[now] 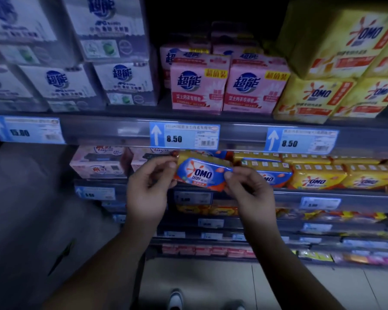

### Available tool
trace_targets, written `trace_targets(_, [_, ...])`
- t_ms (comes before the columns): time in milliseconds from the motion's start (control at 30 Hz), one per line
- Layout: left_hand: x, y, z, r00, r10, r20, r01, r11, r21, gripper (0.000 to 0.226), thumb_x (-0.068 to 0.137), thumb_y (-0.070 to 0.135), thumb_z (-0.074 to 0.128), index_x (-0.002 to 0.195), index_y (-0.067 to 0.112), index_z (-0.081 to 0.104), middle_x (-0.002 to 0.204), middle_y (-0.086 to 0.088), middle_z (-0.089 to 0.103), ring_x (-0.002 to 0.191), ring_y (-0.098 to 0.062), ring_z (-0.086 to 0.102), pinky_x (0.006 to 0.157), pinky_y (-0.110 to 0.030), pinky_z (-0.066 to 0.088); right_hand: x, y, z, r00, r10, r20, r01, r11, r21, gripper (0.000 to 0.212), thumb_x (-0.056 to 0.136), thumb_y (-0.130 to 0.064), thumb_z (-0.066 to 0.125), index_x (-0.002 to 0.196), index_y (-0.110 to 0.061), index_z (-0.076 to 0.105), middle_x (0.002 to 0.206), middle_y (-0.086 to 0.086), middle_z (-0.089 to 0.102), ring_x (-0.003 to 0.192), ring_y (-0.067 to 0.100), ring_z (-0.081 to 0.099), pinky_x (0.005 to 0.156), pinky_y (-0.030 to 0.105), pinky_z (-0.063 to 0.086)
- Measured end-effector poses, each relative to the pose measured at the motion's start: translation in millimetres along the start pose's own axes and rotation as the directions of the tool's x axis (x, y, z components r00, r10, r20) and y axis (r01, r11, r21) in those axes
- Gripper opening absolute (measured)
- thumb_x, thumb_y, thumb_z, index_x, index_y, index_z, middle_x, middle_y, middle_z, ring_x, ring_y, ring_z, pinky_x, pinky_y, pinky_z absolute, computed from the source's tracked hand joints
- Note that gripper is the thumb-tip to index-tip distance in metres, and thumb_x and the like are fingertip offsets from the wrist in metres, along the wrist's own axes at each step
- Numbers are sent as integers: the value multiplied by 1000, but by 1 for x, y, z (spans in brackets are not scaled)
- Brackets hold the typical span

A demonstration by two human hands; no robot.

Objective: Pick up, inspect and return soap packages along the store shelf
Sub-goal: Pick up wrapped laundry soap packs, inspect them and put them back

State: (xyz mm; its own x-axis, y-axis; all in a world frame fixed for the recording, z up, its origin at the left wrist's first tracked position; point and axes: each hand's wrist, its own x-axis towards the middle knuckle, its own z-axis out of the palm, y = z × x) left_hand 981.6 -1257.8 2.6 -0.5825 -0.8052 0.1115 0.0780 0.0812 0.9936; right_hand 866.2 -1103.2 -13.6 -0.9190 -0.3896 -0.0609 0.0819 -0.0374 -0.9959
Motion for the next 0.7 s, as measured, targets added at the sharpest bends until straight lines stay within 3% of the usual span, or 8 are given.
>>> trace_targets(100, [-1, 1, -8, 999, -38, 18, 39, 999, -18, 35, 98, 7, 64, 96, 38, 81, 89, 2, 78, 87, -12, 74, 69, -22, 61, 5, -3, -1, 999, 47, 6, -47, 998, 49, 18, 83, -29, 79, 98, -20, 74, 81, 0, 77, 80, 13, 75, 68, 26, 61])
trace_targets(200, [-2, -6, -9, 992, -126, 0, 126, 992, -30, 31, 95, -4, 64, 97, 25, 75, 83, -3, 76, 78, -13, 74, 62, -20, 59, 5, -4, -4, 989, 125, 77, -131, 988, 78, 35, 75, -42, 78, 97, -16, 79, 97, 12, 80, 92, 24, 76, 87, 47, 61])
trace_targets(333, [-5, -8, -7, 959, -282, -30, 276, 951, -140, 26, 95, -5, 64, 93, 20, 69, 73, 4, 75, 68, -9, 73, 58, -18, 59, 6, -4, -12, 966, 202, 162, -230, 956, 179, 46, 83, -34, 73, 115, 0, 72, 115, 24, 75, 114, 42, 70, 102, 62, 52])
trace_targets(400, [-6, -8, -7, 947, -319, -38, 308, 936, -167, 24, 95, -4, 63, 92, 19, 70, 75, 1, 74, 66, -7, 73, 56, -17, 58, 6, -4, -17, 957, 213, 197, -247, 954, 168, 44, 85, -31, 71, 117, -1, 71, 116, 21, 76, 116, 41, 69, 101, 54, 55])
trace_targets(500, [-6, -6, -6, 940, -339, -45, 327, 930, -170, 21, 95, -3, 64, 89, 16, 71, 84, -7, 69, 65, -7, 72, 54, -16, 57, 6, -6, -21, 953, 214, 213, -246, 959, 138, 38, 83, -31, 71, 111, -5, 75, 110, 14, 79, 109, 30, 74, 82, 29, 61])
trace_targets(633, [-11, -1, -8, 952, -305, -21, 298, 942, -157, 18, 94, -2, 65, 88, 14, 72, 79, -5, 69, 59, -4, 69, 54, -16, 57, 7, -10, -27, 947, 253, 200, -283, 949, 140, 24, 93, -18, 69, 106, 2, 74, 106, 19, 79, 102, 31, 77, 79, 34, 64])
trace_targets(700, [-12, 2, -11, 973, -232, -4, 230, 969, -92, 17, 93, -2, 67, 85, 12, 73, 71, 2, 71, 57, -1, 65, 53, -15, 54, 9, -16, -33, 955, 238, 176, -262, 957, 128, 15, 96, -10, 67, 96, 3, 75, 96, 20, 79, 91, 30, 79, 67, 33, 64])
